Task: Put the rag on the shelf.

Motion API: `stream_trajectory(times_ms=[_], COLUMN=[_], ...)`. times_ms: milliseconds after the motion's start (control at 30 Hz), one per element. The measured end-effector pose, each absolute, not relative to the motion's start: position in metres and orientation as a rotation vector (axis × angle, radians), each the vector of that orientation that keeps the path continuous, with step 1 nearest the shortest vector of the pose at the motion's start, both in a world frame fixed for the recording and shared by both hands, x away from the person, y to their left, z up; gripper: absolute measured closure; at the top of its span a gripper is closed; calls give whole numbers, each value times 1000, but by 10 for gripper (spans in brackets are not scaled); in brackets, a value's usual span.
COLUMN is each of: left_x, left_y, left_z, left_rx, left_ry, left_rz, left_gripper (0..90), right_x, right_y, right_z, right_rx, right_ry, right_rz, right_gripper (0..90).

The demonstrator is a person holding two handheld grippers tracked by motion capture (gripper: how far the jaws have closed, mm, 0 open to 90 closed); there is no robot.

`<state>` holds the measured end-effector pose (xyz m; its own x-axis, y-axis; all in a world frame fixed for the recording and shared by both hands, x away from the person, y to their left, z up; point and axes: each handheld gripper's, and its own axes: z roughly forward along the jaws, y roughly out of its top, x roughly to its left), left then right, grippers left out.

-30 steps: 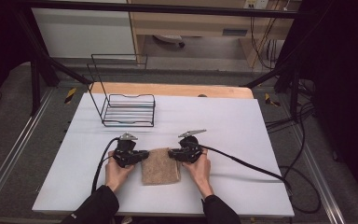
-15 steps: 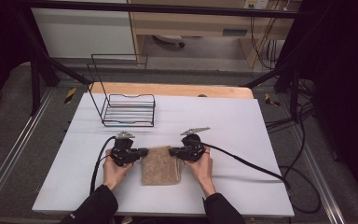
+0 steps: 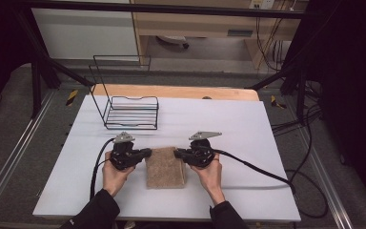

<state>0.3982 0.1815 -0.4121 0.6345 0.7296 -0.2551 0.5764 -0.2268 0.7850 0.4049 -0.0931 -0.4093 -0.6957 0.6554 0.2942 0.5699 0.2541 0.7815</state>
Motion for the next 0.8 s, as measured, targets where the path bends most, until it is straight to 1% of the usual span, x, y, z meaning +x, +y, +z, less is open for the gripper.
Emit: stream_trajectory(times_ms=[800], left_x=[377], left_y=[177], left_z=[-373], left_rx=[1866], left_ry=[938], left_rz=[284], left_gripper=[871], right_x=[389], right_y=[-104], right_z=[-383], right_rx=[1070], right_ry=[2281], right_rz=[1551], right_gripper=[823])
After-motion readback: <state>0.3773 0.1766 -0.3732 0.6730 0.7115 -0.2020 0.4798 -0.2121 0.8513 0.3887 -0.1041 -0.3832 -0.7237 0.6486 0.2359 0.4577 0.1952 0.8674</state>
